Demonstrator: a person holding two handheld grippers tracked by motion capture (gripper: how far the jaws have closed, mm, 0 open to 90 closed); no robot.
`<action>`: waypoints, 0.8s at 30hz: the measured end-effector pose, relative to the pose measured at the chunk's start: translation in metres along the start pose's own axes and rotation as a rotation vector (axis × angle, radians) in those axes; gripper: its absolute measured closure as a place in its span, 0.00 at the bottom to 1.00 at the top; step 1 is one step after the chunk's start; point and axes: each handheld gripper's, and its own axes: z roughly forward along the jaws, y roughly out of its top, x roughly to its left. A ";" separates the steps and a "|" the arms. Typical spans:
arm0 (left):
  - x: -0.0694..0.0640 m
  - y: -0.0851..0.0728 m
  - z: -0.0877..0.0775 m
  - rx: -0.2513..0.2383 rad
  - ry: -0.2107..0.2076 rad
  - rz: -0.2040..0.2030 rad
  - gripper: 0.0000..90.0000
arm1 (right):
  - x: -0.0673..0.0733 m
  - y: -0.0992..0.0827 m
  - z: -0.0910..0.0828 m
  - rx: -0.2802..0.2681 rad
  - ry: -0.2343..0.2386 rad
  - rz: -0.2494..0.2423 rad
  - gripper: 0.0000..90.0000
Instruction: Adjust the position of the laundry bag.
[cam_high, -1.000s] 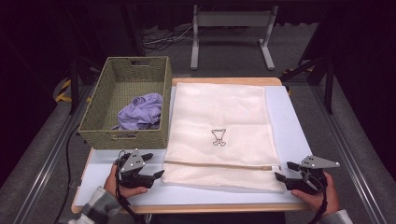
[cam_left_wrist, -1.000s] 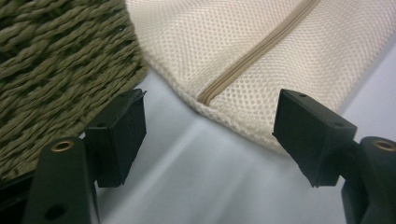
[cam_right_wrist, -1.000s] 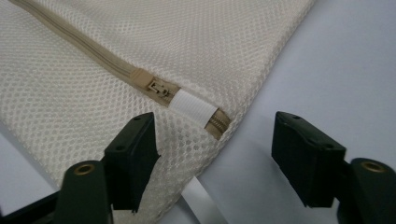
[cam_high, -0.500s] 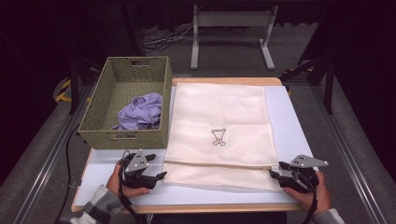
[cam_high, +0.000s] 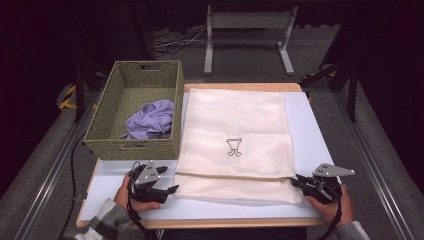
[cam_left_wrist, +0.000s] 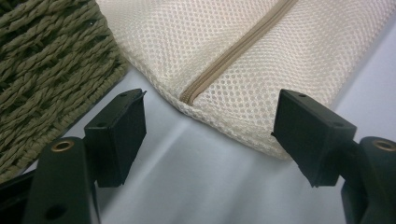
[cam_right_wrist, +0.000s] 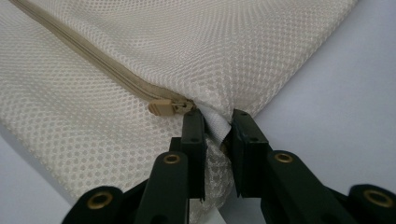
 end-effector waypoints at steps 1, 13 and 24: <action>0.000 0.000 0.000 -0.001 0.001 0.001 0.29 | 0.000 0.001 -0.001 -0.004 0.007 -0.002 0.88; -0.004 0.007 0.005 0.015 -0.015 0.027 0.31 | 0.007 0.008 -0.014 -0.033 0.021 -0.030 0.88; -0.007 0.018 0.016 0.039 -0.064 0.068 0.51 | 0.014 0.015 -0.015 -0.049 0.005 -0.061 0.89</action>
